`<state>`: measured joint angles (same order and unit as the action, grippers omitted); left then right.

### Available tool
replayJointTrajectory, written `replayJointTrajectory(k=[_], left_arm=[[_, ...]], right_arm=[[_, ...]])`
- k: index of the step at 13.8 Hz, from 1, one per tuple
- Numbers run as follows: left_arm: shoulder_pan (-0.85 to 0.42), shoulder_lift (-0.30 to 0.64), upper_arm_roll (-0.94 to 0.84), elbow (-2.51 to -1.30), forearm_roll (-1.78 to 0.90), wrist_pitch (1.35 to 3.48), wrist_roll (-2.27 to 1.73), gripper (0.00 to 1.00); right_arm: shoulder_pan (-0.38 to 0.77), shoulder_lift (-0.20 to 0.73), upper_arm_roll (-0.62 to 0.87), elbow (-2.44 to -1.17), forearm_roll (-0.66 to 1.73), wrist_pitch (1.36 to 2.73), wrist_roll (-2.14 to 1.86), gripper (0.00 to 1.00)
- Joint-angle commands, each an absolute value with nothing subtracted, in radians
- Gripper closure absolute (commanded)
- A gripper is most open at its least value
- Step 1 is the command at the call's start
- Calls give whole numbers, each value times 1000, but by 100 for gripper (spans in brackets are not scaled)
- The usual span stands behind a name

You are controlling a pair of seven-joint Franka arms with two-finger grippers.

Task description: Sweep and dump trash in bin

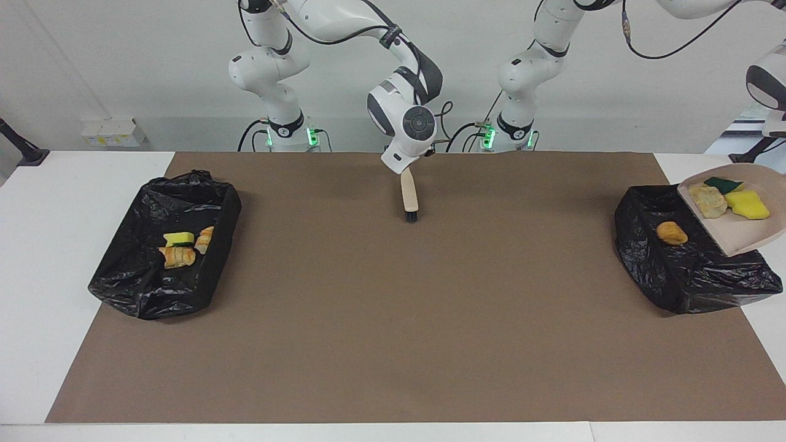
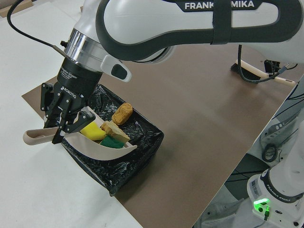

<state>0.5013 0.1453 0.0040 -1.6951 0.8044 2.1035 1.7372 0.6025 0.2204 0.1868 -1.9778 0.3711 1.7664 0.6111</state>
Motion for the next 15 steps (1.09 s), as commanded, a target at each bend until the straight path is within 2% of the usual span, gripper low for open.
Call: replayJointTrajectory(k=[1,8,11,13,15], left_arm=[[482,153,15,-1666,868,2079,1741,100],[453,135,12,-1655,1009,2050,1740,100],[425,114,12,-1652,1037,2010,1738,100],[405,95,11,-1652,1052,1988,1740,100],[396,78,3,-1652,1046,1982,1740,100]], right_arm=[[533,245,187,-1916,376,1738,555,0],[269,215,186,-1868,154,1723,266,0],[169,216,187,-1810,37,1692,215,0],[39,212,218,-1795,28,1686,169,0],[-9,196,212,-1769,23,1658,126,0]])
